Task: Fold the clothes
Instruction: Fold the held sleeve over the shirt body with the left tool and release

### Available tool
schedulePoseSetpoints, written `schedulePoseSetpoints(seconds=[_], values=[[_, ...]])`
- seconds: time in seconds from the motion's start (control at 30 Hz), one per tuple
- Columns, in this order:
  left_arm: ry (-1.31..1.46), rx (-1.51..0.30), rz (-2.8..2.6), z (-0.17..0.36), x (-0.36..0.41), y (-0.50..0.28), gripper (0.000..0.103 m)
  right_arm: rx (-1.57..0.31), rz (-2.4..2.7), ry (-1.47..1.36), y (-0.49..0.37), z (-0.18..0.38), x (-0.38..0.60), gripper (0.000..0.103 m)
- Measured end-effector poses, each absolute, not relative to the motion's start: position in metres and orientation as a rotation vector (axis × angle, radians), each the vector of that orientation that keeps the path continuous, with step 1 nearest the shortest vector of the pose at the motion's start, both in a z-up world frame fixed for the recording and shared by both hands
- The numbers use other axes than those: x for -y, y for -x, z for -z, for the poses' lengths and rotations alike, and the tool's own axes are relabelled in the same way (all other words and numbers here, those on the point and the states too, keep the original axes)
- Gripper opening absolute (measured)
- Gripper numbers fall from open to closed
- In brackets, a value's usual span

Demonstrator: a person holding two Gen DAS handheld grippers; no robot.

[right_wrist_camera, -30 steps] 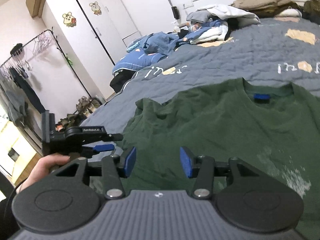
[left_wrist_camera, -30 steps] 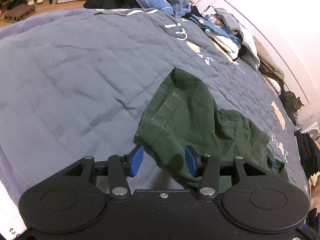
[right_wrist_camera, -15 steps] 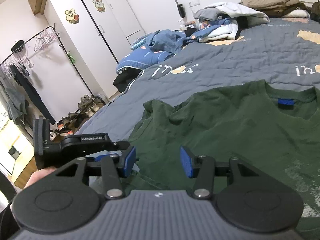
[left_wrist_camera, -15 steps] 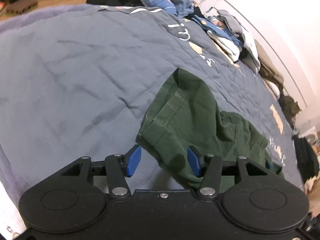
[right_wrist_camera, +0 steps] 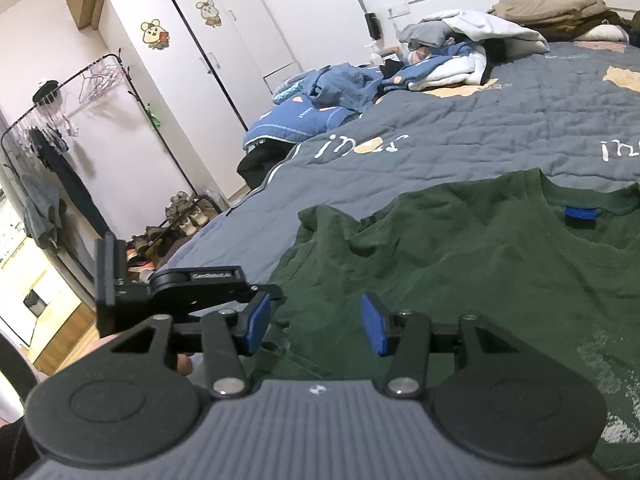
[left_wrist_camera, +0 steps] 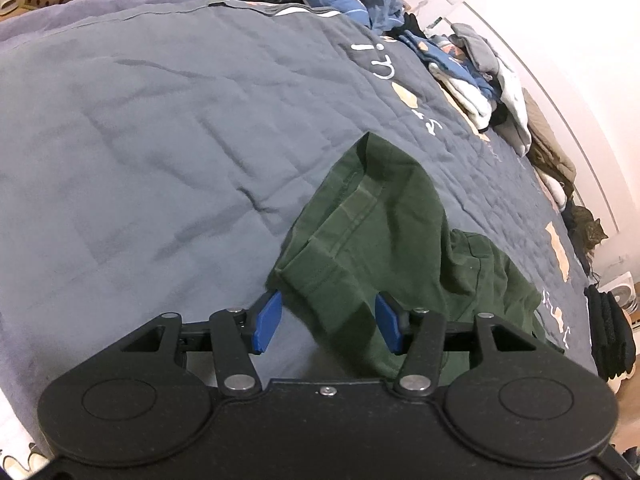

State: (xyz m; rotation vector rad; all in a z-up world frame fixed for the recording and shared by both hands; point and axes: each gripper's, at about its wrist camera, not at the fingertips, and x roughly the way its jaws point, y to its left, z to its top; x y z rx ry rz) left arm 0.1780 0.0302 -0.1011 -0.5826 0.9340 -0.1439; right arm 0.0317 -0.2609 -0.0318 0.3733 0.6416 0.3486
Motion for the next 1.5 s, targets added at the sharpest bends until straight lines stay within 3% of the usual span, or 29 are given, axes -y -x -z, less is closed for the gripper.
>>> schedulePoseSetpoints(seconds=[0.33,0.4,0.47,0.67,0.93,1.3,1.5], values=[[0.560,-0.924,0.135,0.105,-0.025,-0.186,0.049,-0.637,-0.365,-0.372,-0.031,0.028,0.261,0.050],[0.541,-0.915,0.128,0.105,-0.023,-0.186,0.028,-0.639,-0.365,-0.372,-0.031,0.029,0.261,0.050],[0.534,-0.903,0.125,0.104,-0.022,-0.185,0.019,-0.640,-0.363,-0.373,-0.031,0.029,0.263,0.050],[0.449,-0.771,0.185,0.078,-0.011,-0.174,0.008,-0.640,-0.332,-0.383,-0.029,0.031,0.275,0.050],[0.161,-0.552,0.537,0.042,0.054,-0.134,0.008,-0.652,-0.243,-0.437,-0.028,0.040,0.312,0.050],[-0.380,-0.665,0.826,0.092,0.156,-0.089,0.009,-0.674,-0.163,-0.516,-0.026,0.052,0.357,0.050],[-0.325,-0.693,0.912,0.084,0.146,-0.082,0.043,-0.693,-0.138,-0.524,-0.026,0.060,0.372,0.051]])
